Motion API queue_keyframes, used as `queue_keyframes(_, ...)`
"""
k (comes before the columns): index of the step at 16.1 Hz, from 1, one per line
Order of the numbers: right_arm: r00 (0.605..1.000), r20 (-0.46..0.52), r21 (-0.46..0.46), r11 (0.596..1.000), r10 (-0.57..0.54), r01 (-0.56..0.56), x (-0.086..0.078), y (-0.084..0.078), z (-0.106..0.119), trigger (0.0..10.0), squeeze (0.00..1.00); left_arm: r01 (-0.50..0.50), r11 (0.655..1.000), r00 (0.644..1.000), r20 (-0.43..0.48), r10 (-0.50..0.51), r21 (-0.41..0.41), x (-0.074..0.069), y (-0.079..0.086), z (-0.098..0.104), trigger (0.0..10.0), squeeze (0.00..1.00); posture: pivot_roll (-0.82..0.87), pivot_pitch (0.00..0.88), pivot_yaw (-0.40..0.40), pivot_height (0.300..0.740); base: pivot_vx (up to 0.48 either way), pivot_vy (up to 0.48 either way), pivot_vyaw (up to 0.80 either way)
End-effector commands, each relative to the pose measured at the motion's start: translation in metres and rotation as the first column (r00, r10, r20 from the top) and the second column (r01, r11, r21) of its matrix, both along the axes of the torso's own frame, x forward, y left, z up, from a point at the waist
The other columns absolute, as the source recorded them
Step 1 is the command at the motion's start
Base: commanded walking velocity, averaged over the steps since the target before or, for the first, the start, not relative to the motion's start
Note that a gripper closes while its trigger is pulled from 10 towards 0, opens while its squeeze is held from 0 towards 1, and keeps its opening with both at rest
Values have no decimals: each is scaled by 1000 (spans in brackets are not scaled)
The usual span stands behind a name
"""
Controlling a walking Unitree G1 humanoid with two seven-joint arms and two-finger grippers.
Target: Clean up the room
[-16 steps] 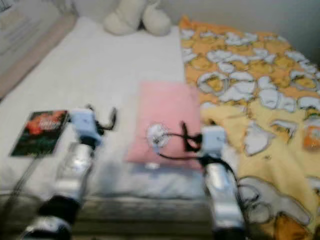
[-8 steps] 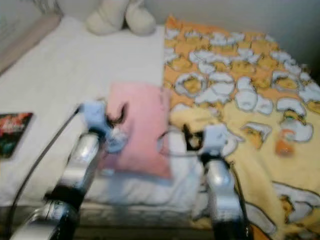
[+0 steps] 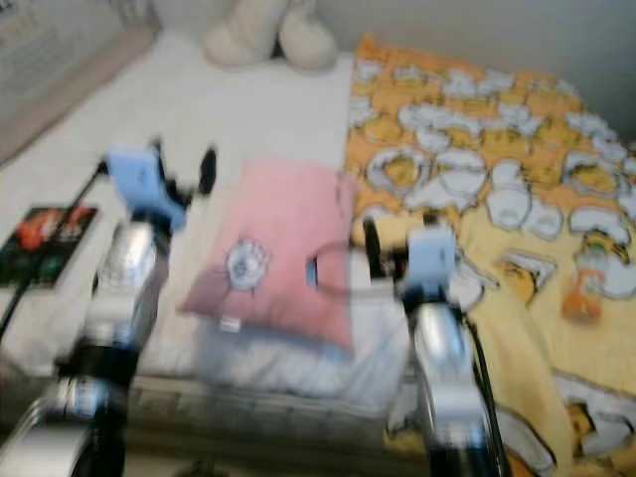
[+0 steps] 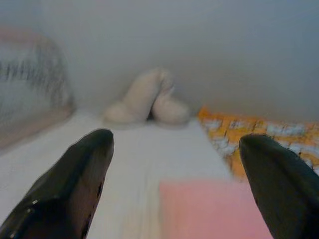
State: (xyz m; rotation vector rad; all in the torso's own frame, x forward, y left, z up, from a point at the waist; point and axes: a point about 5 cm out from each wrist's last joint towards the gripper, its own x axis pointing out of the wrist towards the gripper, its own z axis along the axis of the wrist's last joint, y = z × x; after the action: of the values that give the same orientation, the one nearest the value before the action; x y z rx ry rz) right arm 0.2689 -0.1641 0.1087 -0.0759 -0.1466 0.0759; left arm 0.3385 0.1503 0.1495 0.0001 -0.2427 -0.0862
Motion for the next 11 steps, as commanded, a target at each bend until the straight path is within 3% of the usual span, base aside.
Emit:
queue_keyframes(1,999,-16,3,999,-40,40,-9,-5,-6,10000,0,25,1000,999,-45,-24,4,-13,-12,-16,10000,0,-66,0,-26,740,0,0,0)
queue_keyframes(3,997,-41,13,998,-64,64,-13,-4,-16,10000,0,45,999,994,-99,-44,10,-16,-19,-30,10000,0,-58,0,-28,740,174,0,0)
queue_keyframes(6,993,-67,33,995,-94,96,-18,-6,-20,10000,0,94,994,992,-94,-88,59,-15,-24,-24,10000,0,-52,0,-24,740,480,0,0)
queue_keyframes(11,994,-66,34,995,-87,90,-8,-7,-16,10000,0,6,999,996,-85,-1,53,-13,-14,-18,10000,0,-59,0,-17,740,480,0,0)
